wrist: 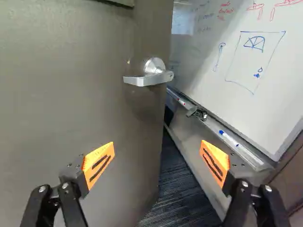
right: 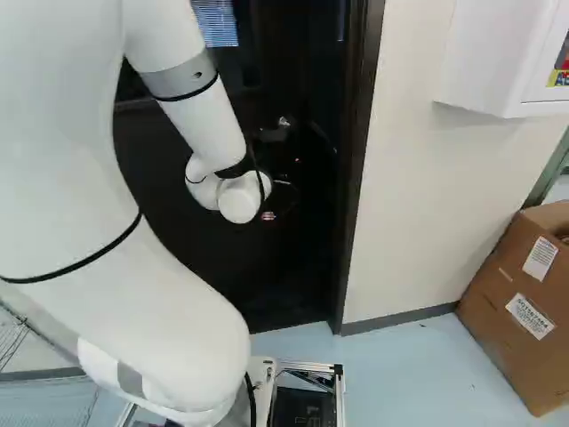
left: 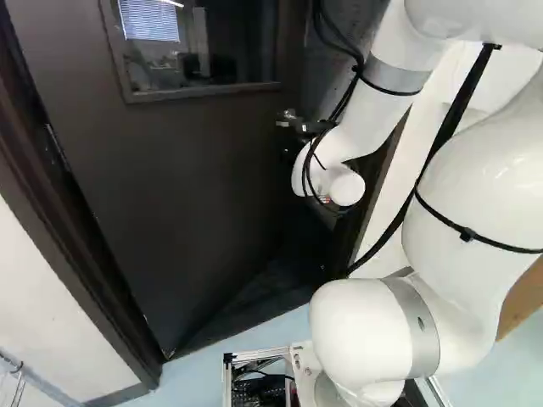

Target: Open the door and move inside

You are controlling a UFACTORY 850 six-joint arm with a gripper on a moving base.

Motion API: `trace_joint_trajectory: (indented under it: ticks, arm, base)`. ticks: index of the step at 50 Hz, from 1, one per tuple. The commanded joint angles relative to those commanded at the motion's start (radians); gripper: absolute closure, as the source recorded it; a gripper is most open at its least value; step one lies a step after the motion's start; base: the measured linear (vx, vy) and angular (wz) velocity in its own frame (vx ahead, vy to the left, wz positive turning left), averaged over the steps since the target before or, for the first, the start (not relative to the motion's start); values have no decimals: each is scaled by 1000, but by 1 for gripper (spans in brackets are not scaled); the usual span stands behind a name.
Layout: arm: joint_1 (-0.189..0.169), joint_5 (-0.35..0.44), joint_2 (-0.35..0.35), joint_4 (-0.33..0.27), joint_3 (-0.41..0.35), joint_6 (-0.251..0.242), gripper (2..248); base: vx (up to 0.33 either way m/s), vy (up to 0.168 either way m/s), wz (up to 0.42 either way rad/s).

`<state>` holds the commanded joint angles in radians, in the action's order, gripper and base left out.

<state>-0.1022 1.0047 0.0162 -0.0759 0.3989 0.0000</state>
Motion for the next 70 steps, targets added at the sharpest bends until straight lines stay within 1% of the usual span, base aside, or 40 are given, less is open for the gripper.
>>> trace_joint_trajectory:
  ticks: [34,70]
  arm:
    - [0,0,0,0,0,0,3]
    - [0,0,0,0,0,0,3]
  base:
    - [79,44,-259]
    - [47,89,-18]
